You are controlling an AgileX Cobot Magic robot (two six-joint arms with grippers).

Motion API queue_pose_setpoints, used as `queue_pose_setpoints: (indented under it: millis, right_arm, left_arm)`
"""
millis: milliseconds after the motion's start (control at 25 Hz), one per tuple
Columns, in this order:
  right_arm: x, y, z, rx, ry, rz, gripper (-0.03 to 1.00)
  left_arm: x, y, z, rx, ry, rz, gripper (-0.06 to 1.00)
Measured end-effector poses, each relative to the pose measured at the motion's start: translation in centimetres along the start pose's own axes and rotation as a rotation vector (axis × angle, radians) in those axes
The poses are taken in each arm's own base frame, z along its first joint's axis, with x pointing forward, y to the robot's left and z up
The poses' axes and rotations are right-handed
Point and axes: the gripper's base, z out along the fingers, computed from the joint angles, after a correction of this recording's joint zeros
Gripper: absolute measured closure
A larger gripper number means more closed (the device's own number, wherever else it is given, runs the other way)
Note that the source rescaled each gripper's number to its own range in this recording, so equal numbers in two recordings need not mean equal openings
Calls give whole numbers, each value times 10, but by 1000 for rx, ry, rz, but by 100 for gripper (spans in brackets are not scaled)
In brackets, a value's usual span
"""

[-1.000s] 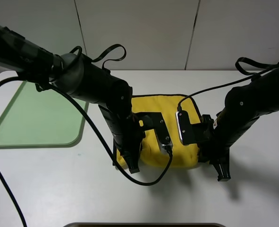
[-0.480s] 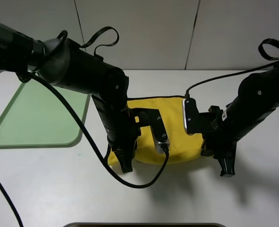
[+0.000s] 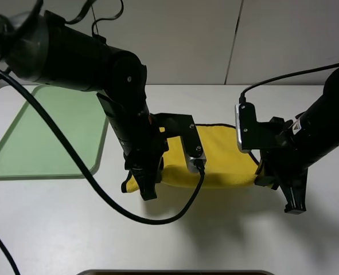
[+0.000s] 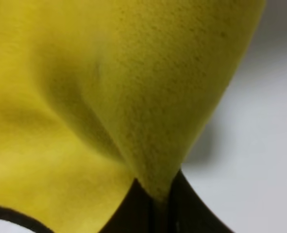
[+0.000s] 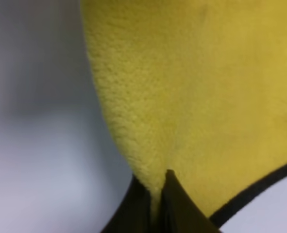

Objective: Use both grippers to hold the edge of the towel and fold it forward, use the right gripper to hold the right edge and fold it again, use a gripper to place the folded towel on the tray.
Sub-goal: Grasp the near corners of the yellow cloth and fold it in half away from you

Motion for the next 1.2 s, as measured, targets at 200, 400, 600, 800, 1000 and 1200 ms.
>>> queue_pose_setpoints:
  millis: [200,400,600,800,1000,1200]
  right_arm:
    - [1,6,-18,13,-22,45,97]
    - [2,12,-36,28,-50,94,97]
    - [3,20,-51,22,-78,113,97]
    - [4,28,-59,-2,-93,126,97]
    - [5,31,-60,-29,-86,135,97]
    - [4,29,-60,-14,-94,179,97]
  left_arm:
    - [3,-5,-16,10,5,5,94]
    - [6,-10,-26,33,23,4,94]
    - [8,-14,-33,51,33,-12,94]
    - [10,-17,-44,47,21,-19,94]
    - [11,-19,-54,36,2,-18,94]
    - [10,-16,-55,5,-1,-3,94]
